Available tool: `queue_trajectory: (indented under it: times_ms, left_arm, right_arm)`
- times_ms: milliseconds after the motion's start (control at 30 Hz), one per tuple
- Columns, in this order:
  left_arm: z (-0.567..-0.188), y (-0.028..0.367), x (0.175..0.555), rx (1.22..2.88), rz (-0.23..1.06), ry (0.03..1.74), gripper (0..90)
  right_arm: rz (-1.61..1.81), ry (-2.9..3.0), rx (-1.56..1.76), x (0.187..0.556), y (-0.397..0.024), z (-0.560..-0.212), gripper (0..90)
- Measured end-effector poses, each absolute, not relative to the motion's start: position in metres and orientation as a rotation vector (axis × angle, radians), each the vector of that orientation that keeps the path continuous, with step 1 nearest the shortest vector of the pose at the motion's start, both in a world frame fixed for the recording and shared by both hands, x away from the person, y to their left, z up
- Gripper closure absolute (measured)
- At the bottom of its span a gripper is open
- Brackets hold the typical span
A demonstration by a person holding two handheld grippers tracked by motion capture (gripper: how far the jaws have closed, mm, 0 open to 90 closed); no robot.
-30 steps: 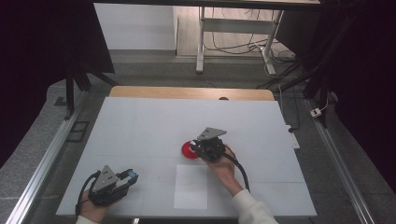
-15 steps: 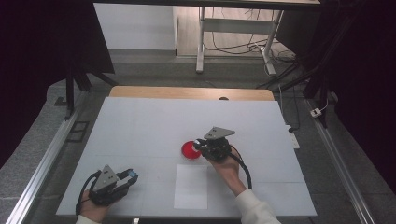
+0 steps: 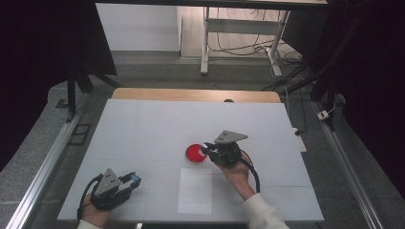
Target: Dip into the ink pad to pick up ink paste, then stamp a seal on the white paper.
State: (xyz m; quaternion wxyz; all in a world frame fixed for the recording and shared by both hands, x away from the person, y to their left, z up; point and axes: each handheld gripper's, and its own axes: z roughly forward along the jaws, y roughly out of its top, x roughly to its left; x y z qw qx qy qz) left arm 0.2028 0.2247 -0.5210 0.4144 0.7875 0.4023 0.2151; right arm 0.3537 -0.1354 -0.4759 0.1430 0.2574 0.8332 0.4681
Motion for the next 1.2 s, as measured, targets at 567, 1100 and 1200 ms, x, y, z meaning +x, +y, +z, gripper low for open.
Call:
queue_trajectory:
  times_ms: [567, 1100, 1200]
  left_arm:
    - [-0.521, 0.224, 0.203, 1.982, 0.542, 1.005, 65.6]
    - [-0.521, 0.225, 0.204, 1.986, 0.542, 1.004, 65.6]
    - [-0.521, 0.225, 0.204, 1.986, 0.542, 1.002, 65.6]
  right_arm:
    - [1.402, 2.393, 0.737, 0.333, -0.157, -0.464, 75.6]
    - [1.429, 2.407, 0.701, 0.321, -0.161, -0.461, 75.6]
    - [1.444, 2.412, 0.684, 0.318, -0.160, -0.461, 75.6]
